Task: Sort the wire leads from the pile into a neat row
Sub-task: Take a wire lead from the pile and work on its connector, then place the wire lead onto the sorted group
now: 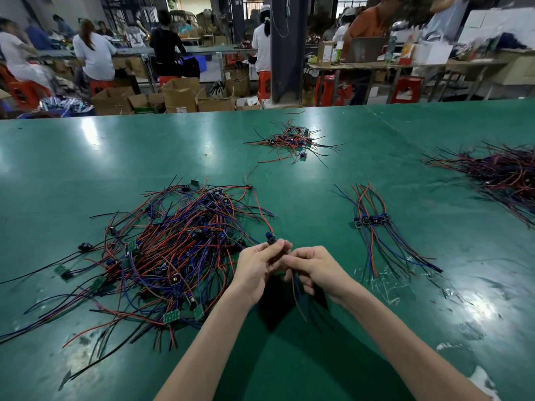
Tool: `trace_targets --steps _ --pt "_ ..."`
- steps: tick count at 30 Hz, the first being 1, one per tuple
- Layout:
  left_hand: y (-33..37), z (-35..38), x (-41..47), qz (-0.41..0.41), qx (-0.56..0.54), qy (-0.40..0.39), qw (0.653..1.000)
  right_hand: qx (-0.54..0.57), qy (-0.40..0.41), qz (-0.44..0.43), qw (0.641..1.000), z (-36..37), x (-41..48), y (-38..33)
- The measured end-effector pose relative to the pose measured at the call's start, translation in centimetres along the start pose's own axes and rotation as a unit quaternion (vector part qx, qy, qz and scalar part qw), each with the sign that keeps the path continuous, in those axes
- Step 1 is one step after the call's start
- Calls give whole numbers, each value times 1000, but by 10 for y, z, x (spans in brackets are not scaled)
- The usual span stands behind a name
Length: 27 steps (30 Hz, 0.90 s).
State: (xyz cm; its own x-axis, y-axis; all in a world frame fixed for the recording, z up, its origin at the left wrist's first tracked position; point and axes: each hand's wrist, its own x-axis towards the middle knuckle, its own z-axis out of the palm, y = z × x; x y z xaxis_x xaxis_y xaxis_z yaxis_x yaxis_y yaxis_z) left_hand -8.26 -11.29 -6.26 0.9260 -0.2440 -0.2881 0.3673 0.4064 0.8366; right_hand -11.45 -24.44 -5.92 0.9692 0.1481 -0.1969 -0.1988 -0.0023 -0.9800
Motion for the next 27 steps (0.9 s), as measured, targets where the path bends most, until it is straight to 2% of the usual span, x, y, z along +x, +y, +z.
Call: trace_targets --steps 5,7,9,11,15,18,22,27 --pt "-3 -1 1 -14 4 -17 1000 -6 169 -41 985 -42 13 -13" --pt "-4 -1 0 -22 16 -24 999 -32 234 -18 971 -68 17 -13" --pt "-5 -1 -1 -26 21 -23 999 -125 278 30 952 -90 18 -7" --pt "-4 -1 0 -27 21 -17 999 -215 306 69 925 -104 17 -2" --pt "-3 -1 0 -29 22 -12 999 -291 331 87 893 -112 17 -1" --pt "-3 -2 -1 -27 26 -12 999 -382 360 94 846 -112 15 -2" --pt "-2 -1 -1 -25 31 -11 999 -442 392 84 802 -110 15 0" --pt "-1 -1 -3 -20 36 -9 999 -471 426 37 771 -109 18 4"
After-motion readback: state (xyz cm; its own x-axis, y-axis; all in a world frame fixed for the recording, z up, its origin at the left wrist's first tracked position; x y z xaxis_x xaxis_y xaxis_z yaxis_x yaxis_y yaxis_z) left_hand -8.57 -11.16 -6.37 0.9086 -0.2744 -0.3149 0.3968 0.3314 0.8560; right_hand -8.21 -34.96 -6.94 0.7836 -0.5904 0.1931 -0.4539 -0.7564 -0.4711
